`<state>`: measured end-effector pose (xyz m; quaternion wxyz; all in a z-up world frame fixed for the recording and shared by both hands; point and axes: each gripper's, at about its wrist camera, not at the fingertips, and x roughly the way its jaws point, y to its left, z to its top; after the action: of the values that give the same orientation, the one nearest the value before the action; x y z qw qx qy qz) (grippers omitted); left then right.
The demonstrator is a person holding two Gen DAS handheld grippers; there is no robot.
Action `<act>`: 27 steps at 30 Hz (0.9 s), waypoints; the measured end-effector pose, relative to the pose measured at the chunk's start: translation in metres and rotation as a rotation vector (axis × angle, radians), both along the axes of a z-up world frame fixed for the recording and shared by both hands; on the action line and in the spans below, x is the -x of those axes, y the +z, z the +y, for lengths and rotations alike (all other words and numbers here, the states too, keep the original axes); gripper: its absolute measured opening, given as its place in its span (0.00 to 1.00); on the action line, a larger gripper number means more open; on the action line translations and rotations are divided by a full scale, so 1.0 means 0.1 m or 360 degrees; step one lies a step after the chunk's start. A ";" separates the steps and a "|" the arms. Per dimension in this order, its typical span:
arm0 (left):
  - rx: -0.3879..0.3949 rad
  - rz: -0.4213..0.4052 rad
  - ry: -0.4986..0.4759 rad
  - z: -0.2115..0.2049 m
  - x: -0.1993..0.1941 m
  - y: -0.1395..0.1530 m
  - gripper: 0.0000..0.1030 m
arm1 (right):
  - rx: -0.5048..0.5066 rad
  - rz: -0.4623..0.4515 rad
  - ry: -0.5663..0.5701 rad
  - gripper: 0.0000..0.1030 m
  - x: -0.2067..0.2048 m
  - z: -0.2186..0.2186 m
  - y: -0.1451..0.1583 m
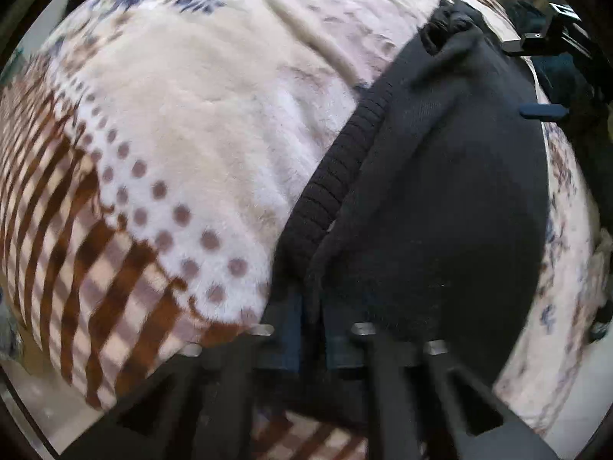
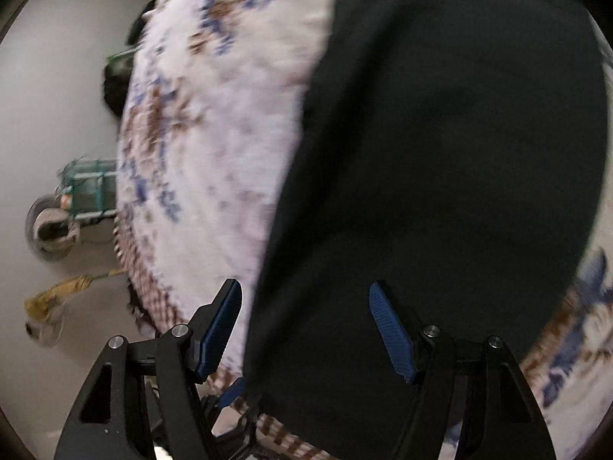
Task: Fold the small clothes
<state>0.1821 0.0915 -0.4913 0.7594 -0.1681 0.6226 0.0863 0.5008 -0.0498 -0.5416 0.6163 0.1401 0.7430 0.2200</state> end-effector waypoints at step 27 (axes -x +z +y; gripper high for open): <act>0.0051 -0.0063 0.0035 0.11 0.25 0.08 0.05 | 0.0533 -0.0398 -0.0423 0.07 -2.65 0.26 -0.05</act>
<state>0.1576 0.1027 -0.4834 0.7678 -0.1887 0.6068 0.0813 0.7661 -0.0237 -0.5466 0.7417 0.1042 0.6620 0.0264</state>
